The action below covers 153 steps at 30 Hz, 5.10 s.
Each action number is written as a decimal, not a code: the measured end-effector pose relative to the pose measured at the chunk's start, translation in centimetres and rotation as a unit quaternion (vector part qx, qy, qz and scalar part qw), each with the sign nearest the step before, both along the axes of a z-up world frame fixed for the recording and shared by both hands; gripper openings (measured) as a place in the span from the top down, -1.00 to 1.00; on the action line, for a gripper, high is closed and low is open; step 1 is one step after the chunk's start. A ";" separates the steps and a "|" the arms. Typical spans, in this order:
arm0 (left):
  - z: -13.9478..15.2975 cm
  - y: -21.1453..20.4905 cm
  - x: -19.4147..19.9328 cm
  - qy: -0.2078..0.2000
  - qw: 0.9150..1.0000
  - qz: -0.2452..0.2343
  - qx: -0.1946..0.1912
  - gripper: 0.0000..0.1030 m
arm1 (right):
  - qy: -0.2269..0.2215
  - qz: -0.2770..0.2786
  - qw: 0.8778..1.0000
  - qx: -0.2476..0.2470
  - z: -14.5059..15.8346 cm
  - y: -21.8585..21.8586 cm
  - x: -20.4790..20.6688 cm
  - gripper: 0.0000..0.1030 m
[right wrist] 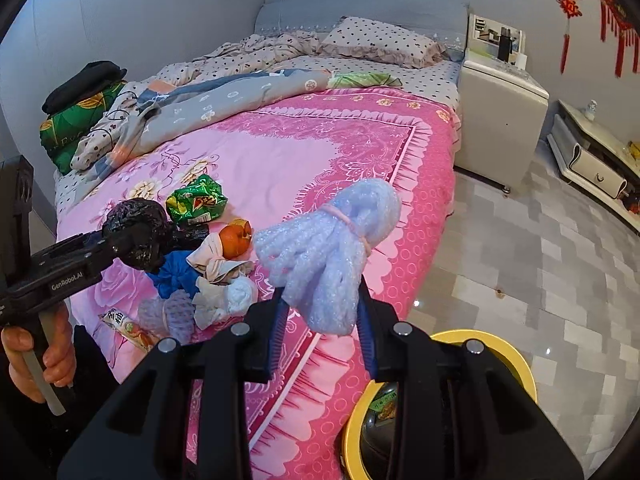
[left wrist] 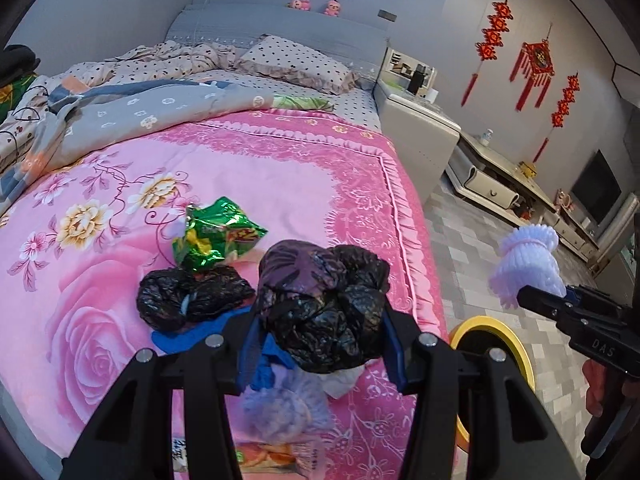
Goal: Collect trash
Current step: 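Carry both items over the bin and open both tools to drop them, then move both tools back over the trash pile on the bed, then grasp the green snack wrapper with the right tool while the left tool approaches the printed snack packet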
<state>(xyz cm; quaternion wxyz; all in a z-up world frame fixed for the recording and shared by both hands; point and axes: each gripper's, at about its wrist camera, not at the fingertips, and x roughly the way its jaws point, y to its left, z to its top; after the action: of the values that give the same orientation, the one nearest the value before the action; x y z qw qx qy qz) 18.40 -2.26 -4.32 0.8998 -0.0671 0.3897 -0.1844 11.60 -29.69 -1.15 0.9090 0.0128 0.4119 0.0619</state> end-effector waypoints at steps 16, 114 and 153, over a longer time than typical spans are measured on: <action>1.5 -10.4 -4.8 0.010 0.995 -0.103 0.010 0.08 | -0.009 -0.059 0.998 0.020 1.9 -7.5 -6.4 0.38; -7.2 9.1 -6.6 0.229 0.949 0.211 -0.051 -0.66 | 0.093 0.171 0.978 0.075 -4.4 15.0 17.5 -0.49; -9.9 6.8 -5.5 0.206 0.945 0.245 -0.063 0.89 | 0.165 0.154 0.973 0.039 -13.3 21.1 24.2 0.41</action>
<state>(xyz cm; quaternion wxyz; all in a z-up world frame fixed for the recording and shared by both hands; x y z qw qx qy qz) 12.92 4.53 -14.22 0.8112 -0.2541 0.5256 0.0354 35.78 -8.63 -14.40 0.8066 -0.0050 0.5508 0.2143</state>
